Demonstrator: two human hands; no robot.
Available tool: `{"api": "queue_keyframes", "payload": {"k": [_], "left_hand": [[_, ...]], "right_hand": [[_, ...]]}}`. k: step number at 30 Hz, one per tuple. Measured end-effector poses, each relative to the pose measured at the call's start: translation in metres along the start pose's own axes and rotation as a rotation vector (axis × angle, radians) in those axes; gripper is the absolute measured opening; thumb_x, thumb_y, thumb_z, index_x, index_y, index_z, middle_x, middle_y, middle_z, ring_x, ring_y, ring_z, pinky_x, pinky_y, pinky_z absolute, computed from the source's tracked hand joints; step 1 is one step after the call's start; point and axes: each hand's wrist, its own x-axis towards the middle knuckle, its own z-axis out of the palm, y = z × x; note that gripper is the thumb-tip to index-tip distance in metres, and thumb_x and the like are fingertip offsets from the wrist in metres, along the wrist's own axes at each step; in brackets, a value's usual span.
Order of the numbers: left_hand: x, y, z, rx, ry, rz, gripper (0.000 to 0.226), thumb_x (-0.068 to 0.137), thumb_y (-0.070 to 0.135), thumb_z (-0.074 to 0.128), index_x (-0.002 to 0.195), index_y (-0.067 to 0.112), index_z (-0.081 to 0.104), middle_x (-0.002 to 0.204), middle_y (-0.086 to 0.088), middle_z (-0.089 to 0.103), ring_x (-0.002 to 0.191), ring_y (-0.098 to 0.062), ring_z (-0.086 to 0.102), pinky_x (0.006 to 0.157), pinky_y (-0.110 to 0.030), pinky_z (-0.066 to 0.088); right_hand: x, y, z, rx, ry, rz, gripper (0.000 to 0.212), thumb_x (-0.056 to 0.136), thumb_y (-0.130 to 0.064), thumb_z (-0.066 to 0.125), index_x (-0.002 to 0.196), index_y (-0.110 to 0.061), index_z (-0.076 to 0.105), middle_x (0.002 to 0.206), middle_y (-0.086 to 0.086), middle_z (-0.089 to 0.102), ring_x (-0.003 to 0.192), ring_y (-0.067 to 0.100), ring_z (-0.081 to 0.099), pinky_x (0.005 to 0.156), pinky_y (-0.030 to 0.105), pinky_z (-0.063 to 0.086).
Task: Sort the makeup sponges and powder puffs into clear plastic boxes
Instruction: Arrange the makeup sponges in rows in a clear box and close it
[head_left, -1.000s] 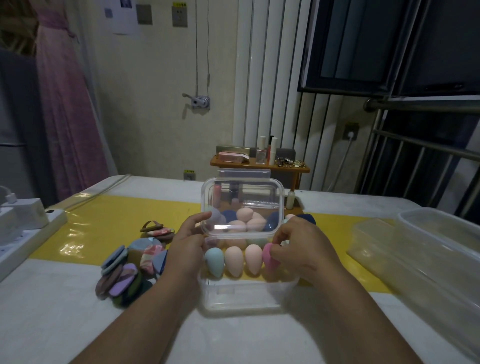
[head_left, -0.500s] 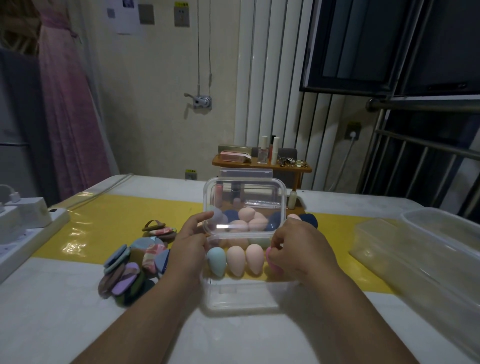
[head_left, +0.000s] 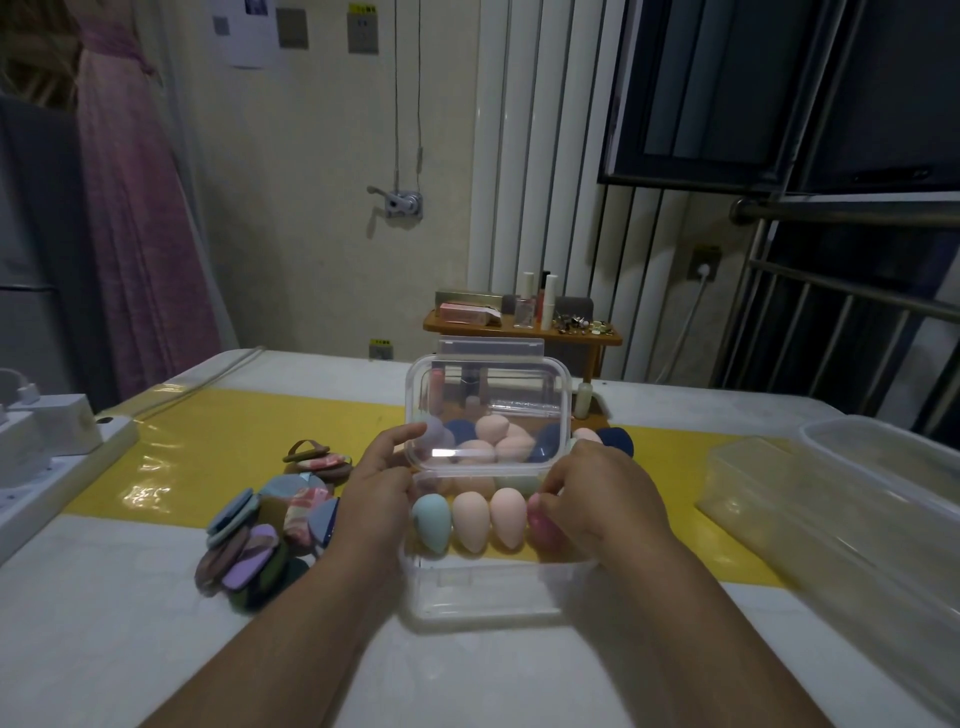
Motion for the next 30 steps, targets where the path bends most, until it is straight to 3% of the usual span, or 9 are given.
{"api": "queue_keyframes", "payload": {"k": [5,9,12,14,17,20,25,30], "left_hand": [[0.002,-0.001,-0.001,0.012,0.003,-0.002,0.053,0.091,-0.01,0.038,0.113,0.028,0.068,0.113,-0.005,0.065,0.087,-0.025,0.067,0.047,-0.022,0.053],[0.006,-0.005,-0.002,-0.001,0.008,-0.01,0.056,0.09,-0.01,0.039,0.108,0.033,0.07,0.118,-0.006,0.066,0.093,-0.029,0.068,0.052,-0.027,0.055],[0.007,-0.005,-0.002,-0.002,-0.002,-0.011,0.055,0.09,-0.009,0.041,0.108,0.034,0.07,0.118,-0.005,0.066,0.094,-0.029,0.068,0.052,-0.027,0.056],[0.007,-0.006,-0.002,-0.006,-0.001,-0.007,0.054,0.09,-0.01,0.042,0.111,0.031,0.069,0.115,-0.006,0.067,0.092,-0.028,0.068,0.052,-0.027,0.056],[0.008,-0.008,-0.004,-0.027,-0.01,-0.011,0.054,0.089,-0.008,0.04,0.108,0.032,0.071,0.114,-0.007,0.069,0.095,-0.031,0.07,0.061,-0.035,0.058],[0.008,-0.009,-0.004,-0.025,-0.011,-0.017,0.052,0.09,-0.007,0.041,0.106,0.033,0.071,0.114,-0.006,0.069,0.097,-0.032,0.07,0.071,-0.041,0.06],[0.01,-0.01,-0.005,-0.011,-0.004,-0.014,0.054,0.09,-0.007,0.041,0.104,0.035,0.072,0.116,-0.005,0.068,0.1,-0.033,0.068,0.075,-0.045,0.061],[0.009,-0.009,-0.004,-0.019,-0.009,-0.007,0.053,0.09,-0.007,0.041,0.107,0.034,0.071,0.119,-0.007,0.067,0.1,-0.032,0.068,0.065,-0.037,0.057]], "right_hand": [[-0.006,0.002,-0.003,-0.008,-0.096,-0.034,0.022,0.087,-0.04,0.066,0.102,-0.028,0.076,0.091,-0.005,0.069,0.083,0.014,0.06,0.076,0.03,0.057],[-0.011,-0.002,-0.011,-0.002,-0.095,-0.041,0.023,0.089,-0.023,0.065,0.111,-0.028,0.07,0.107,0.001,0.065,0.088,0.019,0.055,0.078,0.03,0.053],[-0.009,-0.003,-0.009,0.003,-0.067,-0.034,0.024,0.086,-0.015,0.065,0.106,-0.027,0.06,0.103,0.0,0.059,0.087,0.019,0.057,0.073,0.031,0.054],[-0.007,-0.003,-0.008,-0.009,-0.082,-0.025,0.022,0.086,-0.015,0.068,0.104,-0.026,0.062,0.103,0.0,0.058,0.088,0.019,0.057,0.074,0.03,0.053],[-0.003,-0.001,-0.009,0.023,-0.138,0.017,0.021,0.087,-0.021,0.069,0.107,-0.027,0.071,0.106,0.001,0.064,0.093,0.02,0.06,0.085,0.032,0.056],[0.001,0.005,-0.008,0.125,-0.176,0.051,0.02,0.085,-0.019,0.072,0.102,-0.03,0.072,0.105,-0.002,0.066,0.093,0.019,0.061,0.086,0.033,0.057],[0.003,0.022,-0.002,0.343,-0.078,0.041,0.02,0.085,-0.014,0.071,0.086,-0.033,0.067,0.092,-0.009,0.061,0.085,0.01,0.058,0.067,0.023,0.05],[0.012,0.04,0.002,0.496,0.078,0.042,0.019,0.088,-0.014,0.068,0.08,-0.031,0.066,0.101,-0.006,0.068,0.098,0.019,0.063,0.074,0.025,0.042]]}}
